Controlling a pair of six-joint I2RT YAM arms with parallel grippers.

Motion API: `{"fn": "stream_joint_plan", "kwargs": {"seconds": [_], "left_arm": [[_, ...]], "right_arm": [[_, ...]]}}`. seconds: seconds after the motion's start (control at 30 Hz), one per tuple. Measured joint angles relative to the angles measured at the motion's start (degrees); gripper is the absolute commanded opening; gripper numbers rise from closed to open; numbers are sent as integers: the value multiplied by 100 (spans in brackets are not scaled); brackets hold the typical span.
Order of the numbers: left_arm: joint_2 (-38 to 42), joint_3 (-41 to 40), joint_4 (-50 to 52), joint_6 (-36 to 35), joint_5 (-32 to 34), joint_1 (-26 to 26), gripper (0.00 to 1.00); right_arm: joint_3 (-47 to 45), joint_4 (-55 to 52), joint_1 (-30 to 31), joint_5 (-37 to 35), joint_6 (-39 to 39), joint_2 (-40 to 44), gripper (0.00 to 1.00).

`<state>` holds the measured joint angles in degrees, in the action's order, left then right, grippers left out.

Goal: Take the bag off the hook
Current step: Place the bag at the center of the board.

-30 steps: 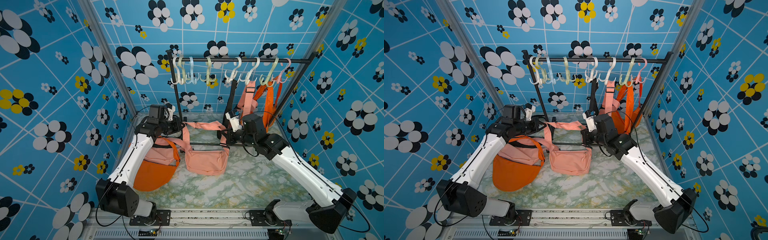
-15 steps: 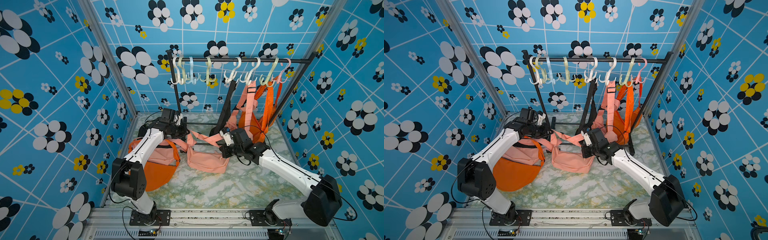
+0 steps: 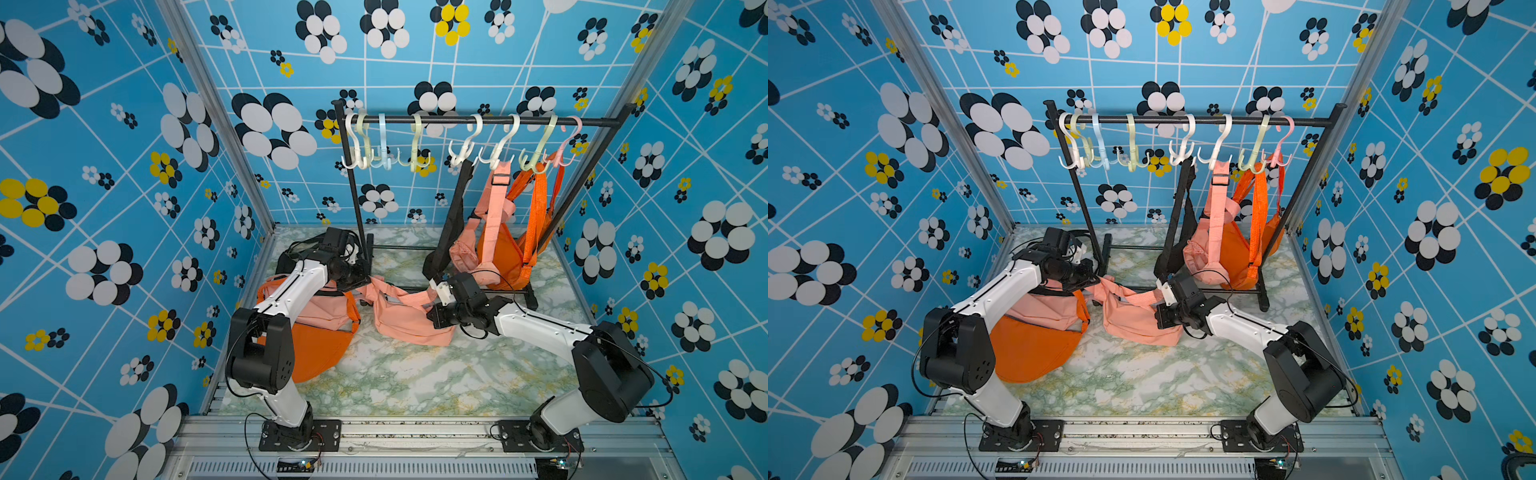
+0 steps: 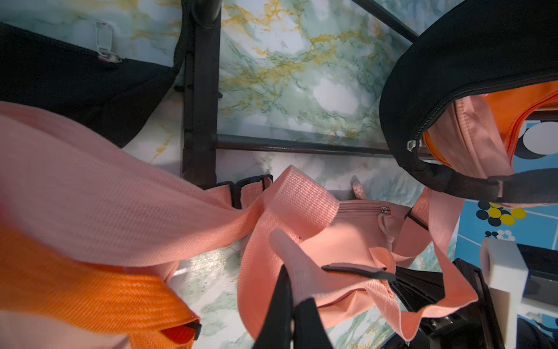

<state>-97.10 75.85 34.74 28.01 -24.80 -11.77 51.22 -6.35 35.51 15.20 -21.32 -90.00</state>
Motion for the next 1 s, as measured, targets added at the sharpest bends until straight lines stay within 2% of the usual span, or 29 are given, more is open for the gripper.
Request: {"fn": "stream_joint_plan", "kwargs": {"seconds": [0.03,0.1,0.27,0.33,0.4,0.5,0.57,0.8,0.83,0.97,1.0], "left_arm": [[-11,-39,2,15,4,35,6],[-22,-81,46,76,57,103,8],[-24,-76,2,138,610,358,12],[-22,-72,7,149,807,404,17],[-22,-70,35,153,975,404,33],[-4,-68,105,203,1156,389,58],[55,-70,129,225,1250,389,68],[979,-155,81,293,1871,354,86],[1172,-155,39,295,2000,306,100],[1609,-63,-264,221,2350,-190,99],[1585,44,-345,164,2400,-400,99]], "right_arm": [[-15,83,2,37,-46,-46,3],[-20,243,37,76,-111,-179,17],[-186,59,208,17,-216,-339,43],[-201,-46,297,-22,-251,-339,51],[-201,-85,367,-103,-282,-291,60],[-190,-315,385,-402,-205,13,65],[-114,-555,385,-721,-87,363,68],[433,-859,367,-2092,632,1871,73],[474,-846,358,-2277,734,2072,73],[643,-844,260,-2743,1005,2406,72],[695,-844,212,-2789,1025,2406,68]]}}
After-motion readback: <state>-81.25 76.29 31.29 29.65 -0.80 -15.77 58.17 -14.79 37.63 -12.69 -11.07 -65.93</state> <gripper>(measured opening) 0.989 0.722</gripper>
